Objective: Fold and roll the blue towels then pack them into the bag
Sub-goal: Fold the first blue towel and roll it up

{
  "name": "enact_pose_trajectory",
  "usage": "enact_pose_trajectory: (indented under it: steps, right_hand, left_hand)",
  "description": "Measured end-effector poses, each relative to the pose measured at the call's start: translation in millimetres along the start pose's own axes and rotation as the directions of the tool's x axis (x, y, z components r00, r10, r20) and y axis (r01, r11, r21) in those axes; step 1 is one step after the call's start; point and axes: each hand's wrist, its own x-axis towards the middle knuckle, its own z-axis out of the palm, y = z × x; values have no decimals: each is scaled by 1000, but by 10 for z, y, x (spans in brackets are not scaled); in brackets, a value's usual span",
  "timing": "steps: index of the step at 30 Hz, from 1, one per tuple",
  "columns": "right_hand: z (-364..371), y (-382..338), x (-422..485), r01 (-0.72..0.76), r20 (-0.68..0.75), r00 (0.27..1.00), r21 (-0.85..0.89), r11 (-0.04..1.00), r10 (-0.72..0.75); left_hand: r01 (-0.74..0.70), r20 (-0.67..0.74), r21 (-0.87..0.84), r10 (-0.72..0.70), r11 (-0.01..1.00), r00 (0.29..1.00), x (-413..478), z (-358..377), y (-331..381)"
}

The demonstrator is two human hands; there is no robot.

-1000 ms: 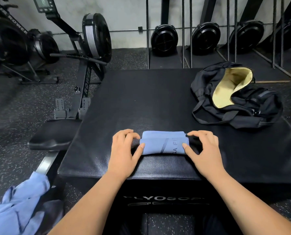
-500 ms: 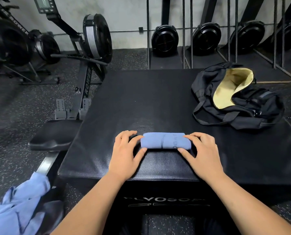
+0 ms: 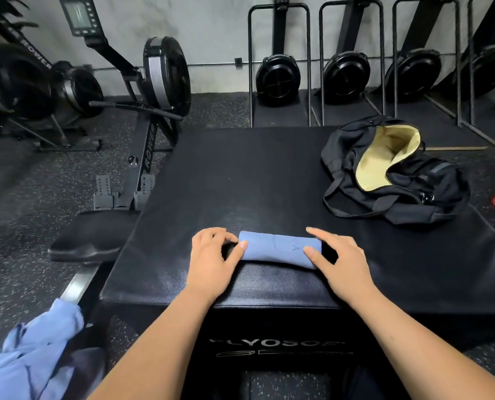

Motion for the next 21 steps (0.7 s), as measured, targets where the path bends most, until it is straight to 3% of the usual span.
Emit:
enact_pose_trajectory:
  steps: [3, 7, 12, 14, 18, 21]
  right_hand:
    - [-51, -77, 0, -17, 6, 1000, 10, 1000, 17]
    - [23, -247, 34, -92, 11, 996, -67, 994, 93]
    - [320, -546, -7, -168, 13, 985, -106, 980, 170]
    - [426, -727, -45, -134, 17, 990, -120, 984, 137]
    - [606, -1047, -77, -9, 208, 978, -138, 990, 38]
    - [713, -1156, -61, 113, 351, 935, -160, 981, -50]
  left_hand:
    - [141, -58, -20, -142, 990, 988, 41, 39, 129]
    - [200, -173, 224, -163, 954, 971, 69, 46, 481]
    - [207, 104, 106, -218, 973, 970, 13, 21, 596]
    - [223, 159, 22, -223, 975, 962, -2, -29, 537]
    - [216, 203, -35, -205, 976, 957, 51, -204, 259]
    - [183, 232, 49, -190, 982, 954, 81, -398, 55]
